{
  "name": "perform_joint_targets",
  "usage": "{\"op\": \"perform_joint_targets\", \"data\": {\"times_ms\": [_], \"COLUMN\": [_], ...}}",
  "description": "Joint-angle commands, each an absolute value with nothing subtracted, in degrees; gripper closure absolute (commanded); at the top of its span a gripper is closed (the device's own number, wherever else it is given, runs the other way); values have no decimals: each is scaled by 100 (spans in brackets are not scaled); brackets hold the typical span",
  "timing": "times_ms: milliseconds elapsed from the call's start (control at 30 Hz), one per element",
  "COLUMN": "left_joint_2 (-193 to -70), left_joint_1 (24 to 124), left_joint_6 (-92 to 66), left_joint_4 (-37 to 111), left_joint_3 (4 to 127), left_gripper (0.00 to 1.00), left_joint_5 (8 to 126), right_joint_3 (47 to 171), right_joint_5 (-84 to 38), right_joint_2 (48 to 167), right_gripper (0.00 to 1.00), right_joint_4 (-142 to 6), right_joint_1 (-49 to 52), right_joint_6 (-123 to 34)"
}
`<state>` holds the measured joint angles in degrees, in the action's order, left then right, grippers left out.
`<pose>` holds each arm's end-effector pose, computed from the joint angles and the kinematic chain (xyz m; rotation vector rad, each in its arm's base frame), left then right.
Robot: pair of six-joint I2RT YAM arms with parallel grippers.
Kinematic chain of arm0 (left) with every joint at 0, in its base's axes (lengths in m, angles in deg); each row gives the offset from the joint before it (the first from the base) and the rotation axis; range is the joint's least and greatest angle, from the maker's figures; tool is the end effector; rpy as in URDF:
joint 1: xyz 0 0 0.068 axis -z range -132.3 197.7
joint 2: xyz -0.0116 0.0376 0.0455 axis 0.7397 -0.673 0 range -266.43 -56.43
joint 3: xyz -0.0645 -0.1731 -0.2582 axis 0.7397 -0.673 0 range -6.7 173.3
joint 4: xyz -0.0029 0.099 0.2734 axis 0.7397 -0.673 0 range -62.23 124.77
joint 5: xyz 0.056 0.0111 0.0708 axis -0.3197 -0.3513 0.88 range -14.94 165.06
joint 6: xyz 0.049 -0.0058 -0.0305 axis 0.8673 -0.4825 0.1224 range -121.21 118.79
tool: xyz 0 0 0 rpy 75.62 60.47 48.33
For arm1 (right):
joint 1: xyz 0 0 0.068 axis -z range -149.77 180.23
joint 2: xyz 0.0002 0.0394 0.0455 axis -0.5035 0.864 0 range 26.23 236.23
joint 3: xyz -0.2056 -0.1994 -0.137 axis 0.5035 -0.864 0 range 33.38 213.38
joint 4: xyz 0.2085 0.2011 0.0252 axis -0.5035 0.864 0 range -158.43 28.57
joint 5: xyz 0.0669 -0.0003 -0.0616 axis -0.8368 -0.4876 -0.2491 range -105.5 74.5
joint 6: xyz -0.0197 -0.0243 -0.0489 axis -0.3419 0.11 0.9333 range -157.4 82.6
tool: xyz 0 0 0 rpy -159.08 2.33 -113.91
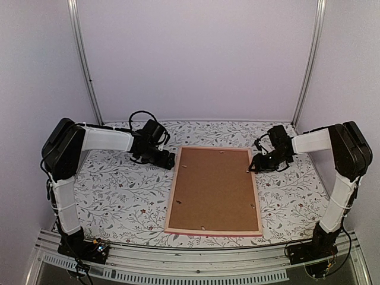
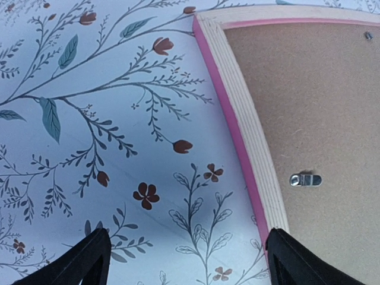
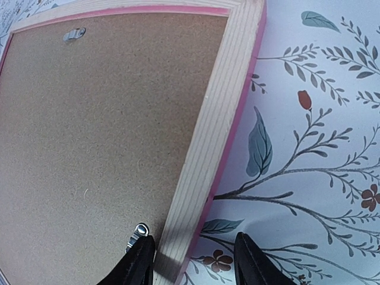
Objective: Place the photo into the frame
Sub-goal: Press the fastener onto the backboard.
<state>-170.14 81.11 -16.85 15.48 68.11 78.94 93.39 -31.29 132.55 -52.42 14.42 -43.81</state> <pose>0.3840 -0.2499 0.1724 0.3767 2.5727 -0.2276 0.3761 0.1183 0.1518 -0.3108 2.6621 0.4919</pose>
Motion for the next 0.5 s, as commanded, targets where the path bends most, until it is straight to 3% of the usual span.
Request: {"op": "perform_joint_targets", "data": {"times_ms": [0,467], "left_joint_2": [-17091,-17087], "left_joint_1": [8051,8054], "left_joint_6": [-1661,-1671], "left_joint_4": [1495,1499], "left_joint_3": [6953,6951], "left_gripper": [7,6], "left_joint_5": [7821,7770], "right_joint_3": [9155,9330], "right_joint_5": [-2754,-3669], "right_joint_2": [13234,12869], "right_gripper": [52,52], "right_joint_4": [-5006,-5397], "right_joint_1": [1399,1403], "right_joint_6": [-4415,-4875]}}
